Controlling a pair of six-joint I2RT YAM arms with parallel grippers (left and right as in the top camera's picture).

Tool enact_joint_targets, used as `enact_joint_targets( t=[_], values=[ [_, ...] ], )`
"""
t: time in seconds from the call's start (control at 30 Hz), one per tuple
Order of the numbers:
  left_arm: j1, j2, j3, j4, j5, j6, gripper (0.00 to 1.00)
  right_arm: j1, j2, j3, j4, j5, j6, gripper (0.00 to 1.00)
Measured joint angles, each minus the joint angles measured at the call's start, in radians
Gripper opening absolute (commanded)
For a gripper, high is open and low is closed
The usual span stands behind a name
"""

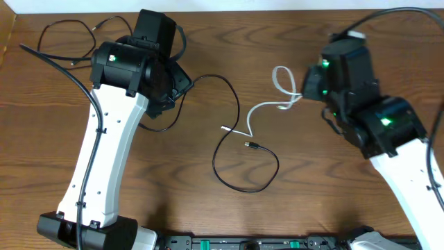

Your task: Untangle cables

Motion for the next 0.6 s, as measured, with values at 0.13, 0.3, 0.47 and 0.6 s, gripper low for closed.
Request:
enact_joint_targets(
  t=[0.13,0.3,0.47,0.6],
  values=[
    [0.000,0.000,0.000,0.000,0.000,0.000,0.68,-0.042,-0.026,0.001,-0.068,0.150,0.020,0.01],
    [0.000,0.000,0.000,0.000,0.000,0.000,0.68,-0.187,-0.023,0.001,-0.167,0.270,0.105,0.01],
    [0.000,0.000,0.000,0.000,-0.003,0.000,0.68,-0.407,-0.023,0.001,-0.180,0.306,0.165,0.01],
    [0.000,0.000,0.000,0.000,-0.003,0.000,0.68,-0.540,-0.023,0.001,-0.183,0.255,0.190,0.01]
  ],
)
